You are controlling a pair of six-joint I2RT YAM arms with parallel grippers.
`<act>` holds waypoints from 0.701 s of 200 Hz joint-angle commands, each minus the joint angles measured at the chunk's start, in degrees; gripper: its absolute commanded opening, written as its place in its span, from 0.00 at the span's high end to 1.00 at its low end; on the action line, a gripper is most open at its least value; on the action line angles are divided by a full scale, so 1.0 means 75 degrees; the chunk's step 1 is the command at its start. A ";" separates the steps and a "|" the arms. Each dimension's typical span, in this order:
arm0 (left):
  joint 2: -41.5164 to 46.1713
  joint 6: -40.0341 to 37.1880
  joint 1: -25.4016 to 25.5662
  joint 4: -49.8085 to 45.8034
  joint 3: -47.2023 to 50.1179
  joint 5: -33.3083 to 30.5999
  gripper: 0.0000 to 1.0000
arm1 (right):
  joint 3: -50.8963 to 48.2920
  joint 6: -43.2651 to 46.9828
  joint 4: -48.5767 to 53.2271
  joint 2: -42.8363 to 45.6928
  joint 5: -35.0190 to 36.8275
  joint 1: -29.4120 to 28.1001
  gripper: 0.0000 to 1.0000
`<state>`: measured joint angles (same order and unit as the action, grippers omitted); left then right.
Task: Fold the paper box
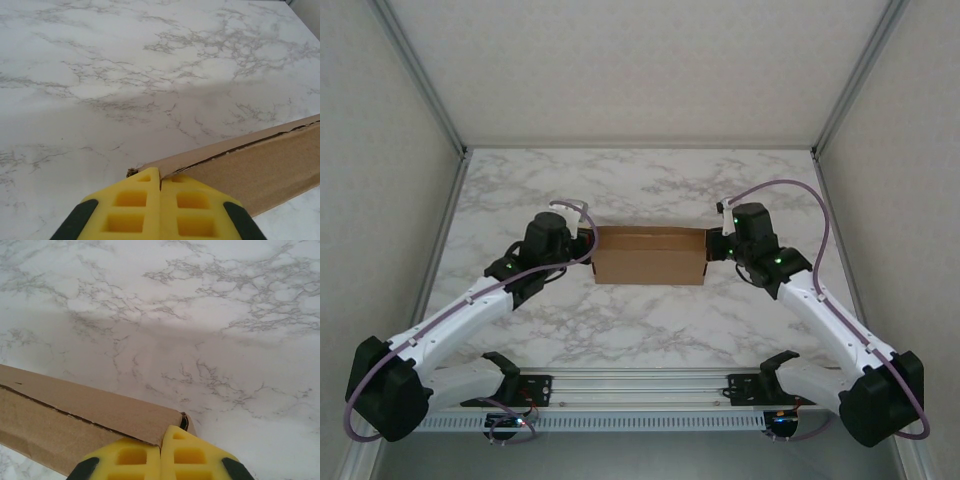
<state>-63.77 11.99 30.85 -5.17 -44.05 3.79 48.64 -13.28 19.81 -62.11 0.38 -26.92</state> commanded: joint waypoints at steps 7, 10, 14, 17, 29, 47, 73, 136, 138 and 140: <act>-0.0041 0.0047 0.0256 -0.0262 0.0219 -0.0138 1.00 | -0.0468 -0.0272 -0.0256 0.0187 0.0317 -0.0247 1.00; -0.0035 0.0059 0.0271 -0.0244 0.0225 -0.0161 1.00 | -0.0524 -0.0295 -0.0306 0.0225 0.0361 -0.0264 1.00; -0.0038 0.0071 0.0291 -0.0228 0.0245 -0.0182 1.00 | -0.0598 -0.0325 -0.0377 0.0271 0.0402 -0.0274 1.00; -0.0020 0.0077 0.0303 -0.0211 0.0264 -0.0197 1.00 | -0.0667 -0.0349 -0.0447 0.0320 0.0423 -0.0288 1.00; 0.0015 0.0107 0.0345 -0.0139 0.0333 -0.0274 1.00 | -0.0926 -0.0462 -0.0734 0.0474 0.0494 -0.0322 1.00; 0.0071 0.0187 0.0395 -0.0039 0.0443 -0.0459 1.00 | -0.1237 -0.0479 -0.1076 0.0660 0.0615 -0.0373 1.00; 0.0224 0.0356 0.0444 0.0163 0.0639 -0.0695 1.00 | -0.1534 -0.0346 -0.1372 0.0737 0.0706 -0.0418 0.98; 0.0527 0.0559 0.0697 0.0622 0.1285 -0.1140 1.00 | -0.1500 -0.0269 -0.1519 0.1041 0.0596 -0.0423 0.87; 0.0532 0.0558 0.0716 0.0637 0.1305 -0.1168 1.00 | -0.1489 -0.0260 -0.1511 0.1036 0.0594 -0.0429 0.87; 0.0524 0.0558 0.0736 0.0647 0.1321 -0.1196 1.00 | -0.1478 -0.0255 -0.1507 0.1032 0.0588 -0.0424 0.87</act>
<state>-59.83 14.35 34.94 2.02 -37.26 -2.59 38.00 -14.76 7.53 -55.09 5.15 -29.52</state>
